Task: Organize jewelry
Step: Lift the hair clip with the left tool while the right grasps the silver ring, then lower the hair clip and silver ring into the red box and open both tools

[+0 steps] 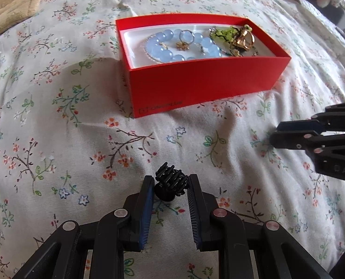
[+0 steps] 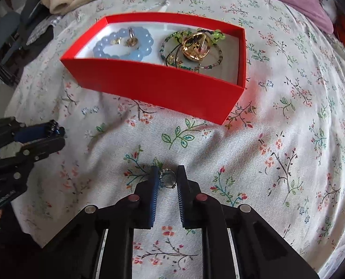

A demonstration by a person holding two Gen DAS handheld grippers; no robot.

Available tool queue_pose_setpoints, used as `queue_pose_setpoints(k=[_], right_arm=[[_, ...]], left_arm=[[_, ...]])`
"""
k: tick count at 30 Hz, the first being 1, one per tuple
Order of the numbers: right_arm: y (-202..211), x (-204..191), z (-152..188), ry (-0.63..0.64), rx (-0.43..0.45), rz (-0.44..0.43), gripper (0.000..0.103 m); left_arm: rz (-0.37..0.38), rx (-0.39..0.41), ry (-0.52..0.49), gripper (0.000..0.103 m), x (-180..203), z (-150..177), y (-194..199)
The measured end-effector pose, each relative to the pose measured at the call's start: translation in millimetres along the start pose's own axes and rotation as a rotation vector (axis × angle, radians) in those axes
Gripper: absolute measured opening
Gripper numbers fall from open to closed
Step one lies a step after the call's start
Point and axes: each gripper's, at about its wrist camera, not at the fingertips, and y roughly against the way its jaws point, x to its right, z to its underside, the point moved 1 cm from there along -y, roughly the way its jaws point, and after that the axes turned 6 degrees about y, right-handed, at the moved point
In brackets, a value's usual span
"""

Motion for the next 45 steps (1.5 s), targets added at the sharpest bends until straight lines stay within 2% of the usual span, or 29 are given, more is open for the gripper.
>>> queue_pose_setpoints(k=[7, 14, 19, 29, 36, 43, 44, 45], right_arm=[[21, 4, -7, -0.027, 0.057, -0.052, 0.016], [38, 13, -8, -0.049, 0.09, -0.051, 0.016], [52, 18, -13, -0.073, 0.131, -0.056, 0.016], [59, 23, -49, -0.127, 0.185, -0.099, 0.017], [48, 38, -66, -0.186, 0.18, -0.117, 0.017], [40, 54, -72, -0.218, 0.181, -0.134, 0.018], [40, 55, -72, -0.223, 0.184, -0.138, 0.018], [41, 56, -72, -0.23, 0.183, -0.143, 0.019]], left_arm=[[0.0, 0.021, 0.031, 0.023, -8, -4, 6], [0.016, 0.051, 0.052, 0.023, -11, -14, 16], [0.039, 0.097, 0.073, 0.023, -9, -30, 27], [0.094, 0.161, 0.063, 0.023, 9, -73, 24], [0.069, 0.13, 0.071, 0.023, 12, -92, 1], [0.062, 0.125, 0.063, 0.023, 12, -98, -6], [0.057, 0.126, 0.057, 0.025, 13, -98, -6], [0.045, 0.125, 0.053, 0.032, 13, -98, -6]])
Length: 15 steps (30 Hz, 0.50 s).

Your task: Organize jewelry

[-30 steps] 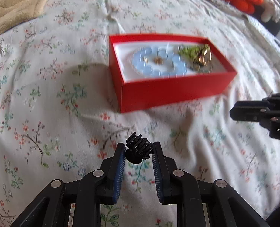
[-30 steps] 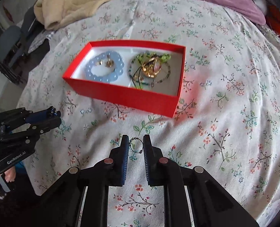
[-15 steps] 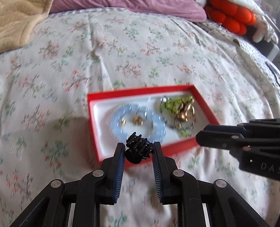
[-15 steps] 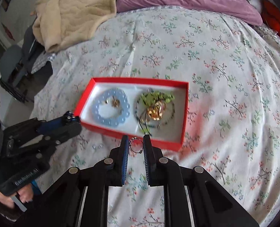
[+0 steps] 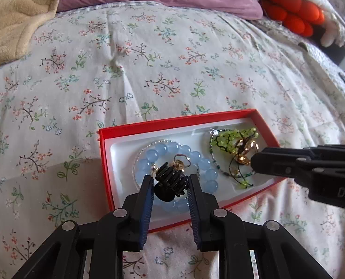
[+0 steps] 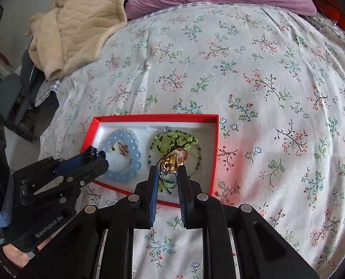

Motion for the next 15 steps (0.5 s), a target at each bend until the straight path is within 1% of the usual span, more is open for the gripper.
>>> queue_pose_setpoints(k=[1, 2, 3, 4, 5, 6, 7, 10, 12, 14, 15], right_arm=[[0, 1, -1, -0.006, -0.003, -0.005, 0.02], [2, 2, -1, -0.012, -0.002, -0.009, 0.027], [4, 3, -1, -0.018, 0.003, -0.011, 0.037], [7, 4, -1, -0.021, 0.013, -0.006, 0.043], [11, 4, 0, -0.021, 0.021, -0.002, 0.049], [14, 4, 0, -0.018, 0.028, 0.0, 0.049], [16, 4, 1, -0.016, 0.032, 0.001, 0.049], [24, 2, 4, -0.013, 0.039, 0.012, 0.049], [30, 1, 9, -0.01, 0.039, 0.015, 0.05], [35, -3, 15, 0.001, 0.039, 0.034, 0.052], [37, -4, 17, 0.005, 0.04, 0.047, 0.056]], left_arm=[[-0.008, 0.001, -0.004, 0.037, 0, 0, 1], [-0.015, 0.006, -0.007, 0.045, 1, 0, 2], [-0.021, 0.014, -0.01, 0.048, 1, 0, 5], [-0.026, 0.018, -0.011, 0.05, 1, 1, 7], [-0.029, 0.02, -0.009, 0.053, 0, 0, 9], [-0.036, 0.023, -0.002, 0.057, -1, 0, 12], [-0.04, 0.026, 0.006, 0.058, -2, 1, 15], [-0.063, 0.036, 0.039, 0.069, -8, 5, 25], [-0.099, 0.038, 0.059, 0.079, -12, 9, 31], [-0.134, 0.032, 0.072, 0.086, -15, 14, 35], [-0.152, 0.029, 0.079, 0.087, -17, 18, 37]])
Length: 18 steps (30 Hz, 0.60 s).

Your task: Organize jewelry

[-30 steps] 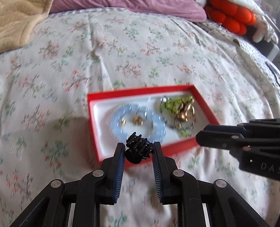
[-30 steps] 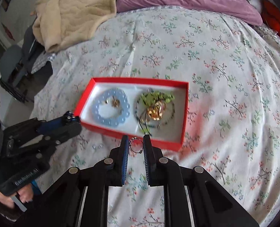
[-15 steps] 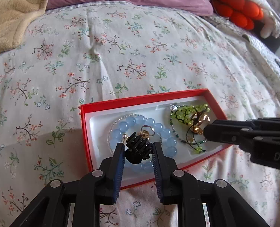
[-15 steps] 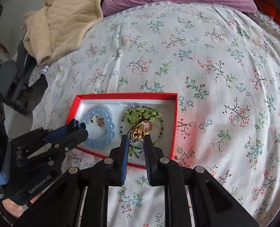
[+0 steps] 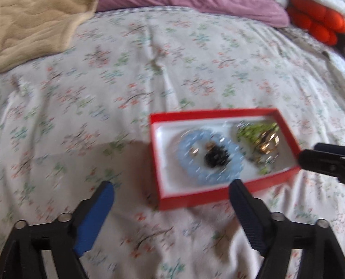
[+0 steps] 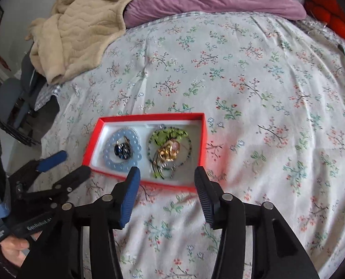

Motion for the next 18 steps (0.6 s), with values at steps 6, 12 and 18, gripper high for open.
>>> queue_pose_setpoints(k=[6, 12, 18], right_arm=[[9, -8, 17, 0.011, -0.013, 0.054, 0.07], [18, -18, 40, 0.01, -0.025, 0.206, 0.097], [25, -27, 56, 0.056, -0.023, 0.302, 0.103]], left_arm=[[-0.085, -0.009, 0.026, 0.099, -7, 19, 14], [-0.128, -0.051, 0.077, 0.102, -10, 40, 21], [-0.207, -0.028, 0.094, 0.102, -11, 53, 25]])
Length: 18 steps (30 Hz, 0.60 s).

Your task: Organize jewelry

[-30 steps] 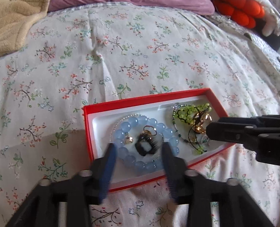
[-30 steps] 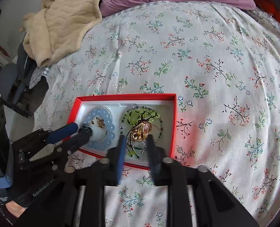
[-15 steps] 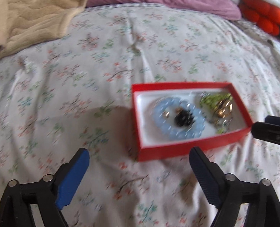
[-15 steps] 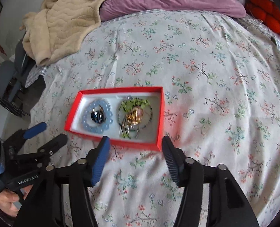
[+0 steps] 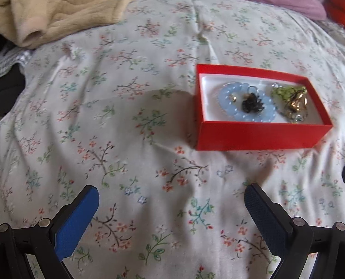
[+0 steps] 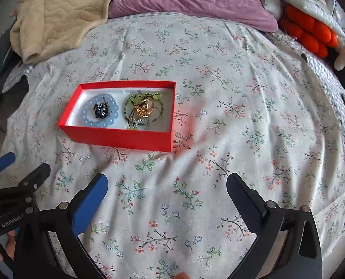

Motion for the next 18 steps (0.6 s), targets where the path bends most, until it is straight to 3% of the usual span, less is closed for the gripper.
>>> queue_pose_setpoints(k=[5, 18], right_arm=[[-4, -2, 6, 0.026, -0.013, 0.041, 0.103], [-8, -15, 4, 0.06, -0.015, 0.049, 0.103]], left_arm=[[0.009, -0.02, 0.028, 0.102, -4, 6, -4], [0.005, -0.019, 0.01, 0.102, 1, 8, -5]])
